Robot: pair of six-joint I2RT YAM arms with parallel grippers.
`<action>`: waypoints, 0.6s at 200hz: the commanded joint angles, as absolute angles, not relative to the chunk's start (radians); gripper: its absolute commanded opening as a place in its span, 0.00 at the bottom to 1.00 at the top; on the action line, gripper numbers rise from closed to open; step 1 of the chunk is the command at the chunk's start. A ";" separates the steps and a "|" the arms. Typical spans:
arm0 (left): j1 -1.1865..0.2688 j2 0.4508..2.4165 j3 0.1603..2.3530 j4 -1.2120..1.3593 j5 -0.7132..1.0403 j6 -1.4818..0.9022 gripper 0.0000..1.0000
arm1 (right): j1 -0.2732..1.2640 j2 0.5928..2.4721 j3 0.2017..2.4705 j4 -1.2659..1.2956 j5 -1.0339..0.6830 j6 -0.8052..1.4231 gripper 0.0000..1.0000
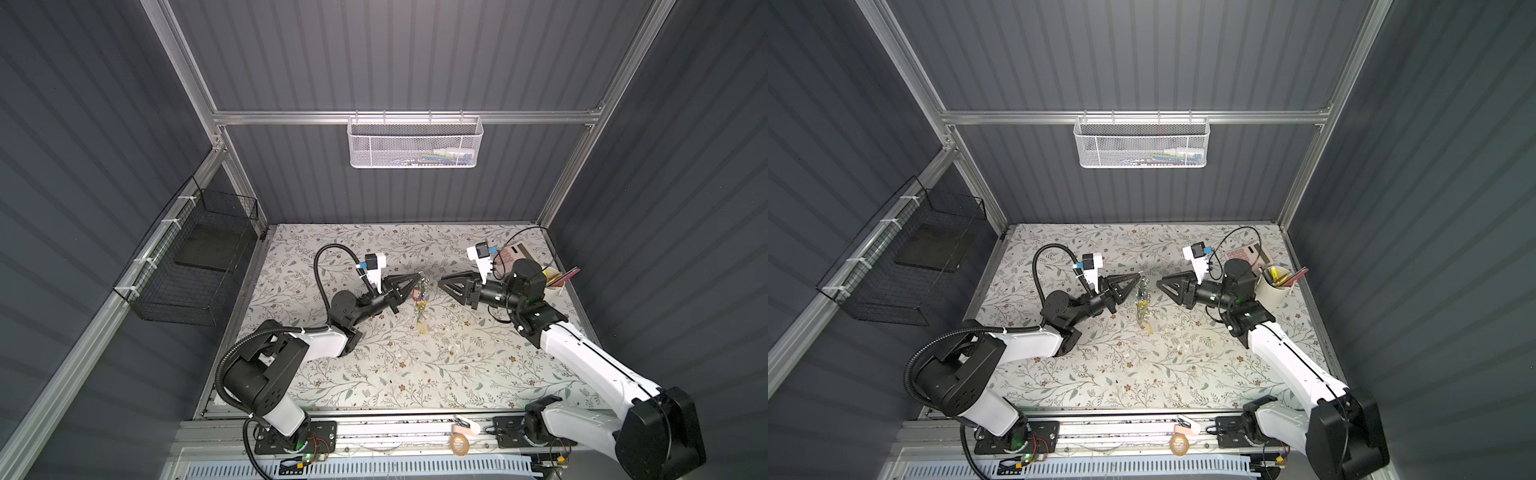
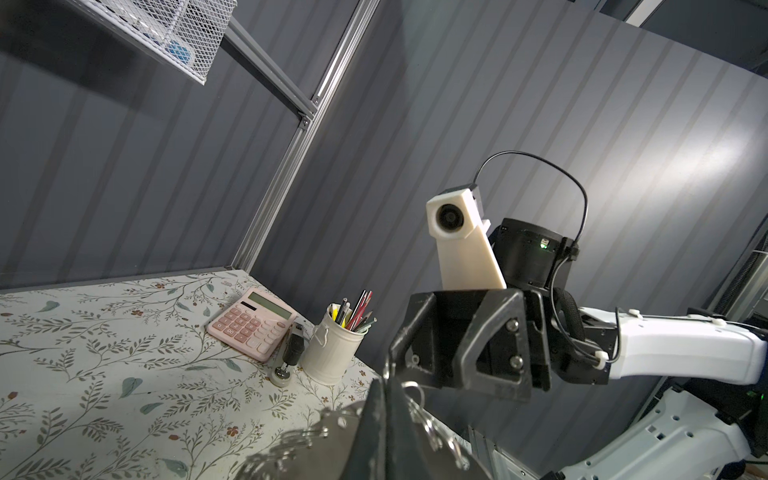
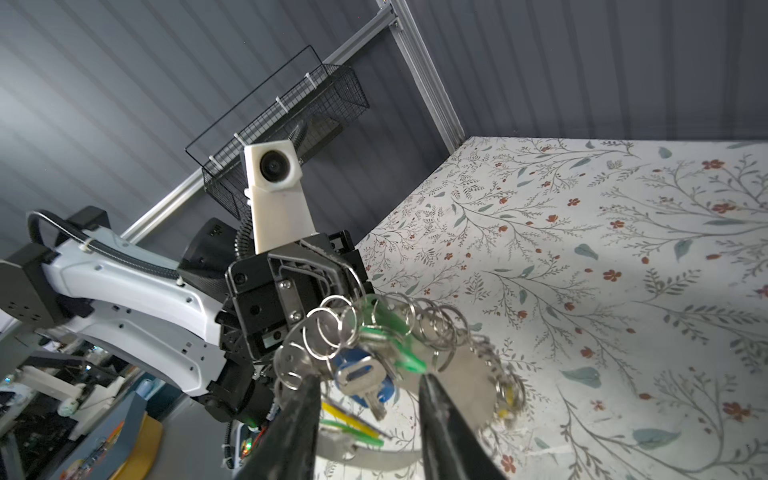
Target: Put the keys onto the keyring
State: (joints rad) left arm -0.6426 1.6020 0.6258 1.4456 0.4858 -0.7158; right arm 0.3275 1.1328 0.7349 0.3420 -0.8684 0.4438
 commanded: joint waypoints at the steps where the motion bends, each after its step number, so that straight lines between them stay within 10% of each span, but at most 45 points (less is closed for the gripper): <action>1: -0.646 1.574 0.641 1.530 0.512 -0.719 0.00 | 0.325 1.133 0.775 0.350 -0.911 0.442 0.48; 120: -0.646 1.562 0.636 1.531 0.537 -0.725 0.00 | 0.358 1.307 0.910 0.446 -0.959 0.466 0.40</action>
State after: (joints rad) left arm -0.6426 1.6012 0.6258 1.4460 0.5251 -0.7162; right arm 0.3721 1.3014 0.8742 0.3988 -0.9466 0.4515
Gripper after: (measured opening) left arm 0.046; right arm 0.403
